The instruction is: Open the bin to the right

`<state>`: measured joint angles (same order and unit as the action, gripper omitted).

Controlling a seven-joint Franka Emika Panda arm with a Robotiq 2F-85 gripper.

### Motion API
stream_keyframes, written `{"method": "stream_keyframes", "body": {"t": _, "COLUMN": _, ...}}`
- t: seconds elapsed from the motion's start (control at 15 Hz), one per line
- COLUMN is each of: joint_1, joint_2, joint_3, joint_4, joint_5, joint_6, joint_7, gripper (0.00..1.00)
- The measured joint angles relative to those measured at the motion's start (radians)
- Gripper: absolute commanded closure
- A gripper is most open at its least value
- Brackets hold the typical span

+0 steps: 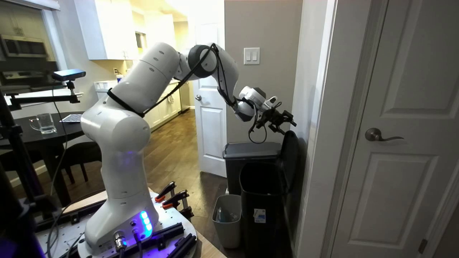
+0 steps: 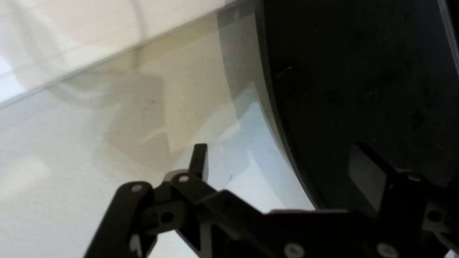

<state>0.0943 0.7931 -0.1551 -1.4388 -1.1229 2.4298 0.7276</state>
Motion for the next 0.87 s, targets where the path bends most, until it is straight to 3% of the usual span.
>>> {"method": "stream_keyframes", "body": {"t": 0.87, "joint_1": -0.001, "joint_2": -0.064, "joint_3": 0.006, "joint_4": -0.086, "joint_5": 0.0, "joint_6": 0.0, "joint_7": 0.026, "gripper": 0.0}}
